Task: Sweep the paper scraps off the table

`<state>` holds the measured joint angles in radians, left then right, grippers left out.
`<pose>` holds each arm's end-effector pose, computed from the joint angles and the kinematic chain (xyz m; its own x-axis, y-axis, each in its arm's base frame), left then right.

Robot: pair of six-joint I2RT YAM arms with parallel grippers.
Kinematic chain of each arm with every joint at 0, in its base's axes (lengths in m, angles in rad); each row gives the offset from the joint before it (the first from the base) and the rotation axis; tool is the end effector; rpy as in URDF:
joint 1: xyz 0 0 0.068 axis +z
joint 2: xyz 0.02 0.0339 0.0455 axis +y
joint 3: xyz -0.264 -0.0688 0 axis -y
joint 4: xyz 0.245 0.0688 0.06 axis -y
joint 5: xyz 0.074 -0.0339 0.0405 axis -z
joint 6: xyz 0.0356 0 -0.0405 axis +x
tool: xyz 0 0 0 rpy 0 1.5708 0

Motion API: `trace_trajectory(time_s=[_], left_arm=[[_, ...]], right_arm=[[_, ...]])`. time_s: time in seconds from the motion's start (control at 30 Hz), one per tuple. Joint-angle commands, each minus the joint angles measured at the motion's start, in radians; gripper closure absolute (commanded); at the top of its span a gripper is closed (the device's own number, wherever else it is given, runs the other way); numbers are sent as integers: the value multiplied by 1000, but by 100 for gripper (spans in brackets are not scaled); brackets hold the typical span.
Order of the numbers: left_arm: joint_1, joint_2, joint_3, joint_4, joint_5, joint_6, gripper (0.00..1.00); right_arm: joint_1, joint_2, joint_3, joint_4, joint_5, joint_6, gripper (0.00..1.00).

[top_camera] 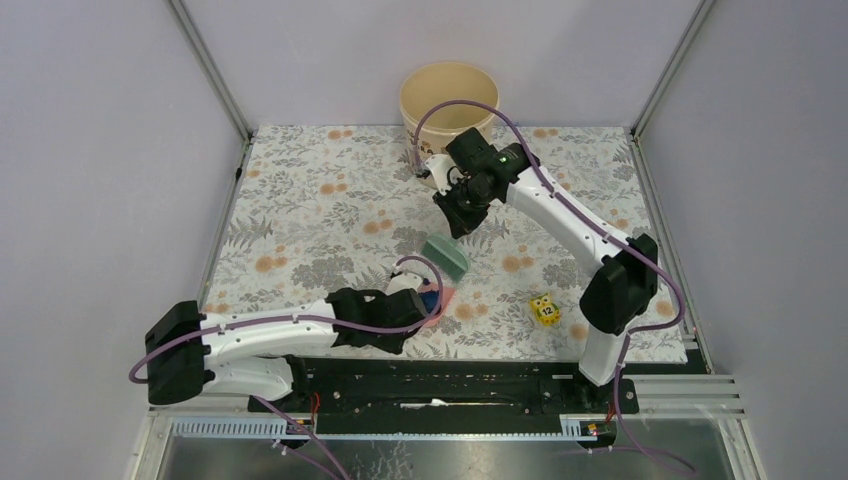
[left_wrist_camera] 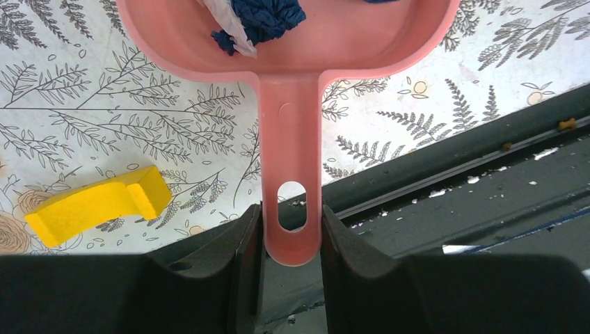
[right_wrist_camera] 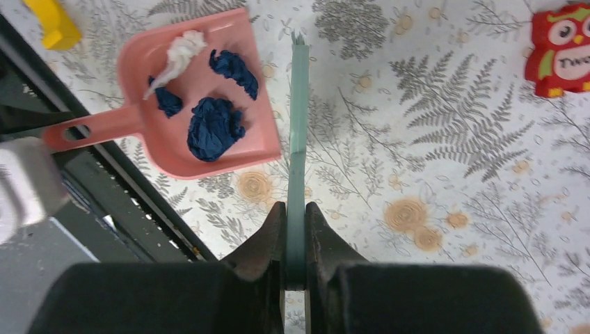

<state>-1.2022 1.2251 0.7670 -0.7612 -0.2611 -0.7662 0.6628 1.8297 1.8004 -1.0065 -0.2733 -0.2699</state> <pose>0.0857 -0.1964 0.2056 -0.8464 0.3322 -0.4161 0.3917 0.9178 -0.0641 0.3011 0.2472 0.3283 -0.4667 -0.6900 -0.5533 -0.8564 0.5088 0.0878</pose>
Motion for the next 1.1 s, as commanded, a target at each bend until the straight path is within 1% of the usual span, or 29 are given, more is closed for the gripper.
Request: trace_trajectory(time_s=[0.0, 0.1, 0.2, 0.3, 0.47, 0.6, 0.73, 0.93, 1.07], left_arm=[[3, -65, -25, 27, -19, 17, 100], [3, -66, -60, 68, -22, 31, 100], [-3, -65, -54, 91, -6, 30, 100], [-3, -72, -66, 109, -53, 42, 100], [-3, -31, -59, 113, -39, 48, 100], [-3, 5, -37, 123, -18, 56, 100], [-5, 37, -6, 139, 6, 67, 100], [-5, 85, 27, 152, 9, 85, 100], [-5, 104, 38, 162, 8, 90, 100]], right_arm=[[7, -99, -7, -11, 107, -19, 100], [-3, -139, -32, -11, 121, -15, 100], [-15, -191, -47, -11, 120, -6, 100], [-38, -249, -73, -5, 128, -3, 100], [-72, -323, -172, 67, 150, -12, 100], [-73, -274, -169, 86, 176, -24, 100], [-66, -199, -158, 101, 98, 12, 100], [-19, -80, -165, 139, 67, 23, 100], [4, -46, -175, 143, -49, 42, 100]])
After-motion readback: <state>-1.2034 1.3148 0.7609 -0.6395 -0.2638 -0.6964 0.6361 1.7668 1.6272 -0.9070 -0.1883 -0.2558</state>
